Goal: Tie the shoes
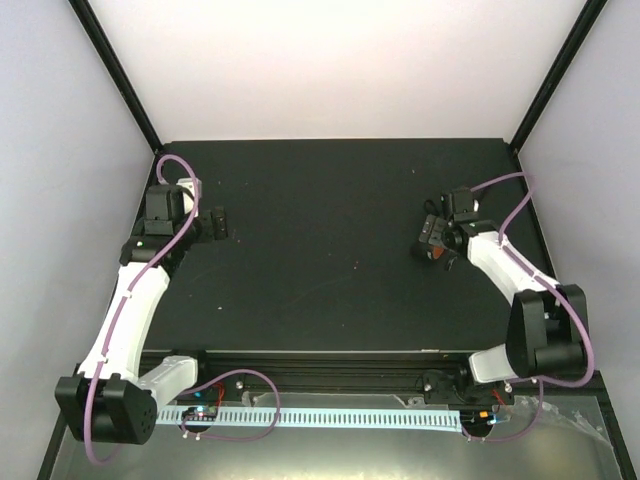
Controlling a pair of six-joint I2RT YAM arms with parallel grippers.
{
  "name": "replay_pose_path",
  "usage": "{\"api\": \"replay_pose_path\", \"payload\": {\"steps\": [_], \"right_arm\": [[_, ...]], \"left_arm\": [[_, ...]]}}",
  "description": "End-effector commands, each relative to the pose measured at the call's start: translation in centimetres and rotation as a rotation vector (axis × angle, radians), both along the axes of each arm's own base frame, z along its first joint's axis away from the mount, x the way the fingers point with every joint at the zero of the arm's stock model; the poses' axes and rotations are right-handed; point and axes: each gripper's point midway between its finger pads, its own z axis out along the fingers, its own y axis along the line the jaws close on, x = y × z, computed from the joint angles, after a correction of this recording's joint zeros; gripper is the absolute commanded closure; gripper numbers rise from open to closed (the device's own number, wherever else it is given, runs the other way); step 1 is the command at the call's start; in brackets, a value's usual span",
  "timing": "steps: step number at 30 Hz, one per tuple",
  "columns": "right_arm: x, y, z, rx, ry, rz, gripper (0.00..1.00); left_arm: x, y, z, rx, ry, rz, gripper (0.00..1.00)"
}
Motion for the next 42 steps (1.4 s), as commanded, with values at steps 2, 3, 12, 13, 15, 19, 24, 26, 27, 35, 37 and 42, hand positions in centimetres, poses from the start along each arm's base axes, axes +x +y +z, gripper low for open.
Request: {"api": "replay_pose_path", "payload": {"steps": [2,3,12,13,15,19,24,26,27,35,37,42], "right_arm": [[1.6,0.5,-1.2,-0.045,0.023,-0.014,0.03],[1.9,0.7,-1.9,-0.051,0.041,-0.011,0.04],[3.1,2.3,-5.3,-0.014,0.12,0.011,0.49],[3.1,2.0,-5.1,-0.029,0.117,0.005,0.59],[2.9,1.0,-4.0,-0.086,0.109,-0.016,0.79],[2.7,-1.8,0.6,-0.253,0.071,-0.053,0.98],[1.9,-4.2,7.2,-0.394,0.006,-0.084,0.98],[1.3,-4.7,8.6,-0.424,0.017,-0.102,0.98],[0.8,-4.9,8.9,-0.442,0.033,-0.105,0.98],[0.3,4.0,9.3,-0.285,-0.004,0.079,0.98],[0.4,8.7,10.4,-0.183,-0.043,0.177,0.98],[1.4,19.2,18.7,0.111,-0.203,0.405,0.98]], "left_arm": [[-0.3,0.3,0.9,0.01,-0.035,0.002,0.01],[-0.3,0.2,0.8,0.007,-0.035,0.0,0.01],[-0.3,0.1,0.7,0.001,-0.033,-0.005,0.01],[-0.3,0.0,0.7,0.0,-0.032,-0.006,0.01],[-0.3,0.0,0.7,0.0,-0.033,-0.007,0.01],[-0.3,-0.1,0.7,-0.005,-0.033,-0.01,0.01],[-0.4,-0.3,0.9,-0.015,-0.039,-0.02,0.01],[-0.4,-0.4,1.0,-0.016,-0.041,-0.022,0.01],[-0.4,-0.4,1.0,-0.017,-0.043,-0.022,0.01],[-0.5,-0.5,1.0,-0.024,-0.044,-0.029,0.01],[-0.5,-0.5,1.0,-0.024,-0.045,-0.029,0.01],[-0.5,-0.5,0.9,-0.023,-0.042,-0.027,0.01]]}}
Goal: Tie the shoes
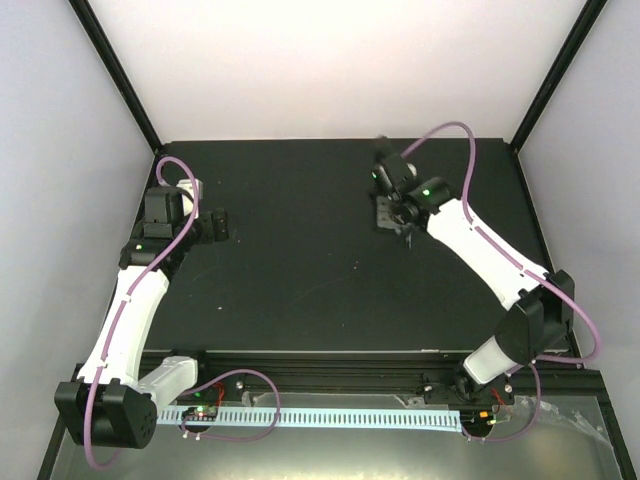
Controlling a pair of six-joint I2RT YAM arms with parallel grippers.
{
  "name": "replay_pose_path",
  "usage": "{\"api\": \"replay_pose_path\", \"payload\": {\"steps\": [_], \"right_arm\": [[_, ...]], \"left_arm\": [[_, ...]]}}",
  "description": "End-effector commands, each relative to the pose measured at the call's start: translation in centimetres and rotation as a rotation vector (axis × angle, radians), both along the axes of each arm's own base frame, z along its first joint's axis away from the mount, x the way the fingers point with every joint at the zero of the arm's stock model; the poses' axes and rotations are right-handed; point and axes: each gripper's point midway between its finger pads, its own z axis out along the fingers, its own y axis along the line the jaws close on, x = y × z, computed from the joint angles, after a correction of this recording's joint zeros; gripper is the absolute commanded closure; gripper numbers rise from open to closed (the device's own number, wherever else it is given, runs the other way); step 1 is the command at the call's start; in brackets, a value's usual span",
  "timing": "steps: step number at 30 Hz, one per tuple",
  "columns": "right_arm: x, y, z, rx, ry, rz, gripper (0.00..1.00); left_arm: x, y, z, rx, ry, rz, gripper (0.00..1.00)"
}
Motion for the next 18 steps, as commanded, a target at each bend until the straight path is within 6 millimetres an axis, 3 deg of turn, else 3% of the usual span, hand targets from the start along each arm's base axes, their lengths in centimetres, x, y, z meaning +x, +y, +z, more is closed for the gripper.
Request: {"api": "replay_pose_path", "payload": {"steps": [1,4,6,7,10,18], "right_arm": [[2.1,9.0,11.6,0.388,-0.219,0.166,0.98],[2.6,10.9,16.8,0.521,-0.319,0.223,0.98],[3.0,11.1,18.5,0.557,-0.373,0.22,0.98],[3.1,11.1,18.3,0.565,-0.381,0.212,0.98],[3.0,12.3,15.6,0.634,-0.343,0.223,0.98],[0.1,15.3,2.4,0.846,-0.172,0.285,0.98]], "left_arm": [[-0.1,0.0,0.5,-0.005,-0.019,-0.005,0.01],[-0.2,0.0,0.5,-0.004,-0.022,-0.004,0.01],[-0.2,0.0,0.6,-0.003,-0.024,-0.003,0.01],[-0.2,0.0,0.6,-0.002,-0.026,-0.002,0.01],[-0.2,0.2,0.7,0.002,-0.029,0.004,0.01],[-0.2,0.1,0.7,-0.004,-0.04,0.003,0.01]]}}
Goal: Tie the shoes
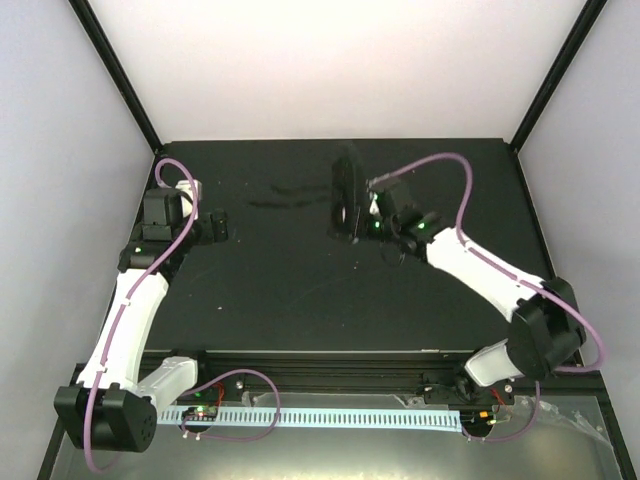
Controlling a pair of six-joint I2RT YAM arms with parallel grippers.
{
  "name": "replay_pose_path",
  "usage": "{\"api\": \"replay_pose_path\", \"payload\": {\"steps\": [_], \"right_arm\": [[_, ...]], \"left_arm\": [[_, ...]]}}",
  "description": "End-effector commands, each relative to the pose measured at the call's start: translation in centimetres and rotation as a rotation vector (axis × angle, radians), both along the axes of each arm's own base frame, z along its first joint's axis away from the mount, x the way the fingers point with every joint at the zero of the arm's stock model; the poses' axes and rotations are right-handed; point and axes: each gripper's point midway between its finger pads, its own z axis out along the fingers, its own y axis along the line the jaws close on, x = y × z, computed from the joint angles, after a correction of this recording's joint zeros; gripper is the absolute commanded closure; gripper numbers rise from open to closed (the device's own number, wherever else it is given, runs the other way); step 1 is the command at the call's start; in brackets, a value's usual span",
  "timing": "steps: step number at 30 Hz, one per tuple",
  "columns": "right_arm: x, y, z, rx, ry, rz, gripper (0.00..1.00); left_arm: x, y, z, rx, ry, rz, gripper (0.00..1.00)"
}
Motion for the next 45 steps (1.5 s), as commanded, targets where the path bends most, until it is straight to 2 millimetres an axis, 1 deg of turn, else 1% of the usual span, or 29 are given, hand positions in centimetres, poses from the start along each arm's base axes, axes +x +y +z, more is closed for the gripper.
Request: {"api": "replay_pose_path", "payload": {"steps": [1,3,5,8,13,15,18,21,24,25,26,27,28,29,30,32,34,35,36,37,39,41,43,45], "right_arm": [[-0.4,2.9,-2.0,0.196,-0.016,0.082,0.98],[-1.2,2.7,-4.7,0.196,0.027,0.09,0.99],[-1.9,2.6,-5.9,0.206,0.048,0.097,0.98],[-2.6,2.1,-7.0,0.211,0.063,0.088,0.98],[-3.8,0.3,-9.4,0.205,0.089,0.018,0.98],[-4.3,-0.4,-10.7,0.208,0.115,-0.012,0.98],[-5.5,-1.0,-13.3,0.2,0.171,-0.027,0.98],[-6.8,-1.5,-15.6,0.179,0.223,-0.016,0.91],[-8.1,-2.7,-16.9,0.136,0.258,-0.027,0.79],[-8.4,-3.4,-16.7,0.106,0.253,-0.039,0.72],[-8.5,-4.4,-16.8,0.057,0.254,-0.069,0.69],[-8.6,-5.7,-16.7,-0.001,0.25,-0.106,0.64],[-8.7,-6.9,-16.5,-0.06,0.241,-0.137,0.48],[-8.6,-7.9,-15.9,-0.103,0.224,-0.159,0.35],[-8.7,-8.9,-15.5,-0.148,0.212,-0.18,0.26],[-8.2,-10.5,-13.7,-0.221,0.167,-0.226,0.17],[-8.0,-11.6,-12.0,-0.269,0.132,-0.25,0.15],[-7.8,-11.7,-10.8,-0.275,0.101,-0.249,0.13],[-7.6,-11.7,-9.7,-0.275,0.067,-0.238,0.11],[-7.1,-11.2,-8.4,-0.264,0.021,-0.208,0.08],[-6.2,-9.7,-5.8,-0.238,-0.071,-0.124,0.03],[-5.3,-8.1,-4.2,-0.253,-0.126,-0.036,0.02],[-4.1,-6.7,-3.5,-0.286,-0.135,0.028,0.01],[-2.9,-4.9,-3.6,-0.309,-0.124,0.106,0.02]], "left_arm": [[0.0,0.0,0.5,-0.006,-0.03,0.001,0.01],[0.0,0.0,0.4,-0.007,-0.028,0.0,0.01],[0.0,0.0,0.4,-0.006,-0.029,-0.001,0.01],[0.1,0.0,0.4,-0.005,-0.027,-0.003,0.01],[0.0,0.1,0.5,-0.002,-0.03,0.0,0.01],[0.1,0.1,0.5,-0.003,-0.03,0.0,0.01],[0.0,0.0,0.4,-0.004,-0.029,-0.001,0.01],[0.0,0.0,0.5,-0.004,-0.03,-0.003,0.01],[0.0,0.0,0.6,-0.002,-0.033,-0.002,0.01],[0.0,0.1,0.5,-0.002,-0.032,-0.002,0.01],[0.0,0.0,0.6,-0.001,-0.033,-0.003,0.01],[0.0,0.0,0.6,-0.001,-0.034,-0.003,0.01],[0.0,0.1,0.6,-0.001,-0.035,-0.002,0.01],[0.0,0.1,0.6,0.0,-0.035,-0.003,0.01],[0.0,0.0,0.6,0.0,-0.035,-0.004,0.01],[0.0,0.0,0.7,-0.003,-0.037,-0.007,0.01],[0.0,-0.2,0.6,-0.009,-0.036,-0.016,0.01],[0.0,-0.3,0.7,-0.011,-0.036,-0.018,0.01],[0.0,-0.3,0.6,-0.011,-0.034,-0.019,0.01],[0.0,-0.3,0.7,-0.012,-0.036,-0.02,0.01],[0.0,-0.3,0.6,-0.01,-0.035,-0.019,0.01],[0.0,-0.3,0.8,-0.011,-0.04,-0.019,0.01],[0.0,-0.2,0.6,-0.009,-0.037,-0.018,0.01],[0.0,-0.2,0.5,-0.01,-0.036,-0.017,0.01]]}}
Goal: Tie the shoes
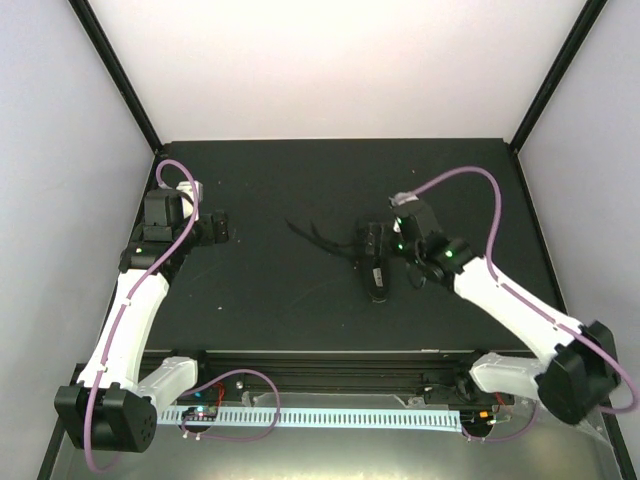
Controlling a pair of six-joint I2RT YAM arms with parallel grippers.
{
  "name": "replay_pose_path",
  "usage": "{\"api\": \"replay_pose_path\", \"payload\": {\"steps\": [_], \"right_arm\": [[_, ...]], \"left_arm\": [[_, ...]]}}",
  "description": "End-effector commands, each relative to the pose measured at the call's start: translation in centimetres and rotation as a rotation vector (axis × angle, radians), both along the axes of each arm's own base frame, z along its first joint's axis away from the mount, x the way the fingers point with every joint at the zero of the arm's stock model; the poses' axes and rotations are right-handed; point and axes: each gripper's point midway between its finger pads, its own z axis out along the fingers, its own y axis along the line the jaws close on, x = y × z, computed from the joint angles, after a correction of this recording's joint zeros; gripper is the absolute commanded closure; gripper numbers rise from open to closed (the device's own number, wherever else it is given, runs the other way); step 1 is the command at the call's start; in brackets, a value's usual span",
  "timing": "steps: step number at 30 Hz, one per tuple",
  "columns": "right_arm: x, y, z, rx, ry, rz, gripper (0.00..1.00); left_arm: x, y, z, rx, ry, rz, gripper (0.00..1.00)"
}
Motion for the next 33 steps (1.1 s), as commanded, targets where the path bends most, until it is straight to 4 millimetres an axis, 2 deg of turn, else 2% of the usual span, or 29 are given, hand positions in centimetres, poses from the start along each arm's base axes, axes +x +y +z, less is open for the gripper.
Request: {"api": "replay_pose_path", "payload": {"steps": [1,4,8,12,17,24,30,33], "right_arm": [[2.5,3.4,0.0,-0.119,0.004,0.194,0.03],[4.5,6.4,-2.9,-0.171,0.097,0.302,0.12],[6.6,9.3,-6.4,-0.216,0.189,0.389,0.27],[8.0,12.0,-8.5,-0.248,0.216,0.442,0.38],[9.1,14.1,-11.2,-0.296,0.247,0.473,0.47],[9.7,15.2,-14.9,-0.353,0.308,0.479,0.58],[10.2,15.8,-16.2,-0.351,0.326,0.478,0.63],[10.6,15.8,-16.9,-0.365,0.33,0.464,0.7]], "left_arm": [[0.1,-0.1,0.8,-0.004,-0.037,-0.011,0.01],[0.1,0.0,0.6,0.0,-0.03,-0.007,0.01],[0.2,0.2,0.5,0.009,-0.027,0.002,0.01],[0.2,0.3,0.4,0.011,-0.026,0.006,0.01],[0.3,0.2,0.3,0.008,-0.022,0.001,0.01],[0.3,-0.1,0.2,0.001,-0.018,-0.009,0.01],[0.3,-0.1,0.3,-0.001,-0.019,-0.011,0.01],[0.3,-0.2,0.2,-0.003,-0.018,-0.013,0.01]]}}
